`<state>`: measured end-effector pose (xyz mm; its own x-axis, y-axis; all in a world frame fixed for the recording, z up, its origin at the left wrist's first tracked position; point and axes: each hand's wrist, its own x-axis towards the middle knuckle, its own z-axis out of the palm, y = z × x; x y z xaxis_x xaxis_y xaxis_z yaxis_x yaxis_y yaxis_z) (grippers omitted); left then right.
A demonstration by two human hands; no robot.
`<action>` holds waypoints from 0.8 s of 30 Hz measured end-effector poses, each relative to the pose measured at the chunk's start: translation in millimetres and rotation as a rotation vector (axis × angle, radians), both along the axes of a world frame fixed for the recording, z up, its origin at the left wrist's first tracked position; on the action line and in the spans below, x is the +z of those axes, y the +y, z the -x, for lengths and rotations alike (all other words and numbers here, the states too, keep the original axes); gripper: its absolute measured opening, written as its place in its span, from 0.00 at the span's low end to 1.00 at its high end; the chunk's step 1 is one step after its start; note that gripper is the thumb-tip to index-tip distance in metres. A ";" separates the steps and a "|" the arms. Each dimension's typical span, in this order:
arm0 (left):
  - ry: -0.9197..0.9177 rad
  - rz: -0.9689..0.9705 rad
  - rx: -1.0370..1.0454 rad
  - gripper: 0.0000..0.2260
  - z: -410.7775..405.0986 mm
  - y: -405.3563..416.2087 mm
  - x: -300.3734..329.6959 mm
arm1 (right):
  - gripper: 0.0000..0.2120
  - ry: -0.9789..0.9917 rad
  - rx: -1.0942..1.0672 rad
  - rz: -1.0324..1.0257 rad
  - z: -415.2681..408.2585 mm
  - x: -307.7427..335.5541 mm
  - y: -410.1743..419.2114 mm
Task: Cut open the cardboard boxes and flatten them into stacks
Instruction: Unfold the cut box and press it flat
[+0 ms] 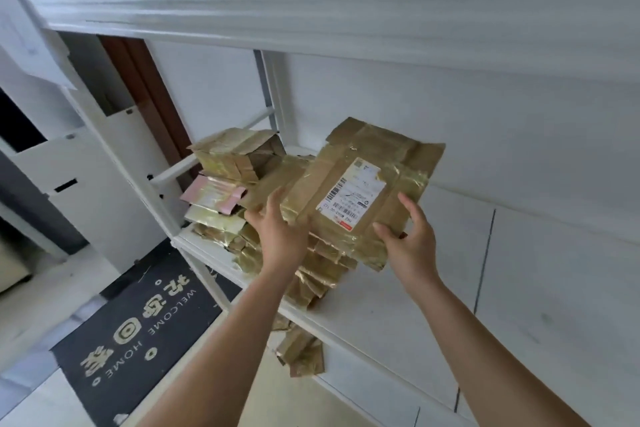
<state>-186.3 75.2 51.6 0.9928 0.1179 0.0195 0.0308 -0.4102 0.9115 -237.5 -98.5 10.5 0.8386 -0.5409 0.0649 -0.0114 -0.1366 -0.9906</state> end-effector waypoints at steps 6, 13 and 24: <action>-0.140 -0.713 -0.322 0.21 -77.2 41.6 -14.6 | 0.33 0.162 0.069 0.080 -80.4 -11.9 47.7; -0.007 -0.992 -0.629 0.27 -113.6 59.8 -78.1 | 0.19 0.481 0.102 0.732 -99.5 -46.8 53.5; 0.059 -1.132 -0.678 0.26 -115.2 47.4 -66.4 | 0.23 0.428 0.298 1.007 -82.8 -59.3 37.9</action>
